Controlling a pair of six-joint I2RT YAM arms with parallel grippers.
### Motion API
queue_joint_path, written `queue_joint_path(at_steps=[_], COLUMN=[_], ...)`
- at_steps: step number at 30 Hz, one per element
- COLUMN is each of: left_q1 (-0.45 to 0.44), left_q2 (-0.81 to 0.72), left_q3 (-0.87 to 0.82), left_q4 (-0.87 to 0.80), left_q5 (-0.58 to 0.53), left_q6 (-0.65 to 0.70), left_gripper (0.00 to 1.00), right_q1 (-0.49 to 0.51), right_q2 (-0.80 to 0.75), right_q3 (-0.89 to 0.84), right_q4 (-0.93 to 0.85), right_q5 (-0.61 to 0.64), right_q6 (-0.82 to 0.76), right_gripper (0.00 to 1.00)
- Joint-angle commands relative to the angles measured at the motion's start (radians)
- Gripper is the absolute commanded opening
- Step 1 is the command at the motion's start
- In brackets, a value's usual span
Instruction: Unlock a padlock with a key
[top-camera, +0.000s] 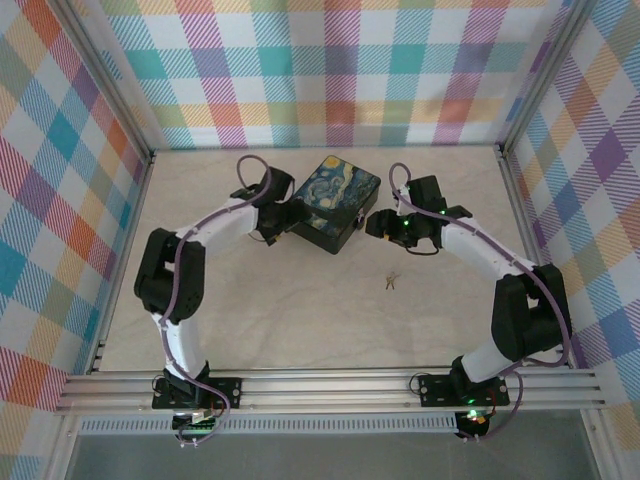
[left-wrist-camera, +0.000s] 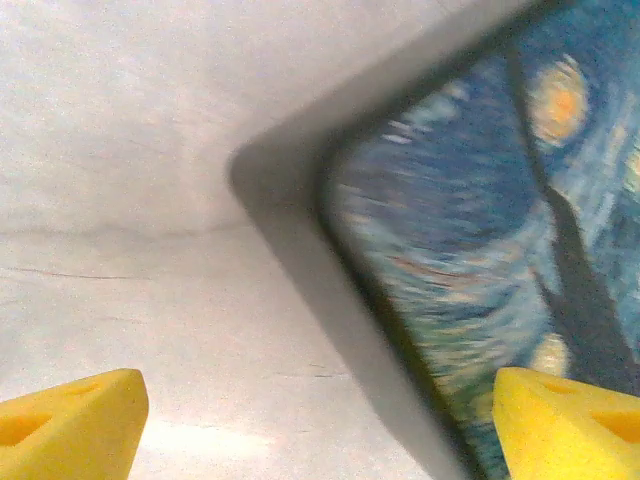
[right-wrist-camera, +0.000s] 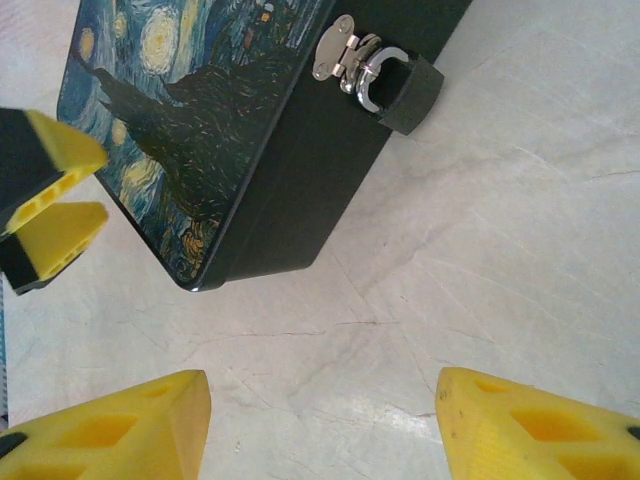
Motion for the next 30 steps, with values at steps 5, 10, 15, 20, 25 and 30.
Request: queue_joint_path(at_steps=[5,10,15,20,25,30], left_q1=[0.159,0.148,0.056,-0.032,-0.066,-0.078], left_q2=[-0.066,-0.085,-0.127,-0.155,-0.153,-0.144], left_q3=[-0.119,-0.064,-0.011,-0.01,-0.019,-0.023], left_q4=[-0.075,-0.08,-0.132,-0.161,-0.171,-0.171], left_q5=[-0.028,0.013,-0.065,-0.111,-0.025,0.08], left_q6=[0.102,0.108,0.073,0.002,-0.018,0.014], left_gripper=[0.87,0.88,0.93,0.94,0.94,0.94], right_q1=[-0.004,-0.012,-0.066,-0.148,-0.198,-0.203], right_q2=[0.038,0.082,0.169,0.303,0.438,0.579], right_q3=[0.074,0.163,0.282,0.423,0.562,0.697], right_q4=[-0.067,-0.099,-0.096,-0.088,-0.072,-0.014], right_q5=[0.028,0.072,0.076,0.05,-0.01,-0.097], right_q6=[-0.046,-0.079,-0.117,-0.165,-0.209,-0.246], right_gripper=[0.62,0.62,0.68,0.92,1.0,1.0])
